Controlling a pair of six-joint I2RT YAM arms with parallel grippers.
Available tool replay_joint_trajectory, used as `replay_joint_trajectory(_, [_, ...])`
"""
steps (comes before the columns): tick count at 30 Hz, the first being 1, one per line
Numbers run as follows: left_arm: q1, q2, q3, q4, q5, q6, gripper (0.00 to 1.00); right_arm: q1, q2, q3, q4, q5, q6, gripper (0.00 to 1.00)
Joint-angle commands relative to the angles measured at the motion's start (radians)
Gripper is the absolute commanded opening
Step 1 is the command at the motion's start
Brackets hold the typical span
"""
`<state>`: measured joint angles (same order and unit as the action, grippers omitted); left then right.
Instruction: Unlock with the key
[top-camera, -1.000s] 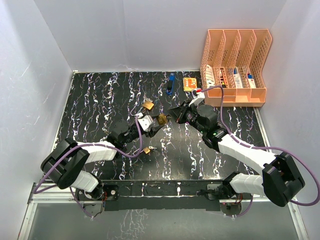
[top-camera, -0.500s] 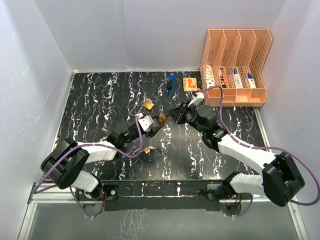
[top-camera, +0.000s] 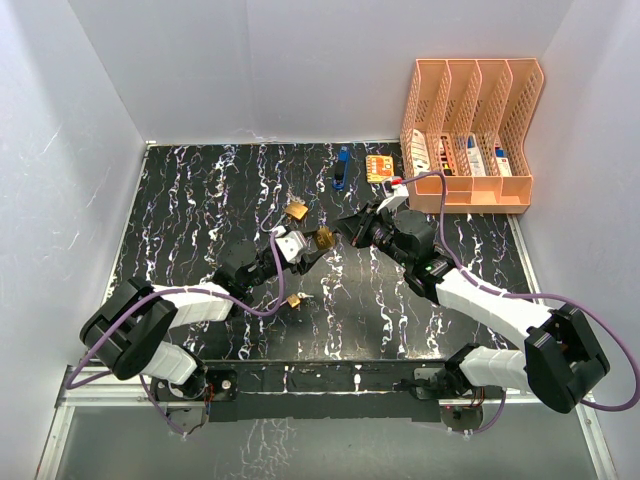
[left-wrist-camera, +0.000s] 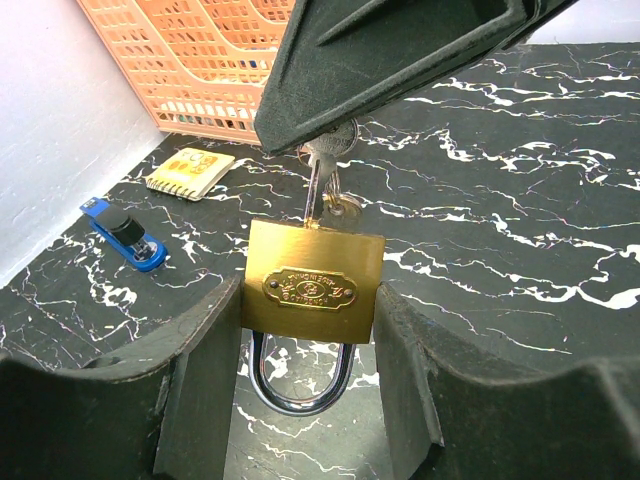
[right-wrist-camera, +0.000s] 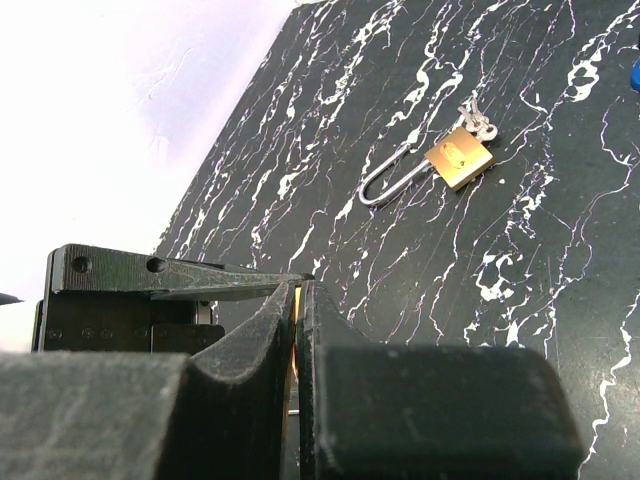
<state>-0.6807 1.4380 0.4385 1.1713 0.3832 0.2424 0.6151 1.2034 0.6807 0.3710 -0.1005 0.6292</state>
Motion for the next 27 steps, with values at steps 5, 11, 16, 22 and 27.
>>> replay_joint_trajectory(5, [-0.005, -0.065, 0.047, 0.102, 0.045, 0.002, 0.00, 0.006, -0.014, 0.007, 0.089, -0.028, -0.008, 0.00])
replay_joint_trajectory(11, [-0.005, -0.065, 0.067, 0.119, 0.062, -0.005, 0.00, 0.005, -0.006, -0.004, 0.111, -0.038, 0.005, 0.00])
replay_joint_trajectory(16, [-0.005, -0.111, 0.084, 0.110, 0.083, -0.009, 0.00, 0.005, -0.012, -0.007, 0.113, -0.035, 0.002, 0.00])
replay_joint_trajectory(22, [-0.005, -0.133, 0.113, 0.058, 0.115, -0.014, 0.00, 0.006, -0.026, -0.015, 0.107, -0.022, -0.019, 0.00])
replay_joint_trajectory(27, [-0.005, -0.137, 0.111, 0.067, 0.118, -0.024, 0.00, 0.006, -0.038, -0.021, 0.107, -0.028, -0.030, 0.00])
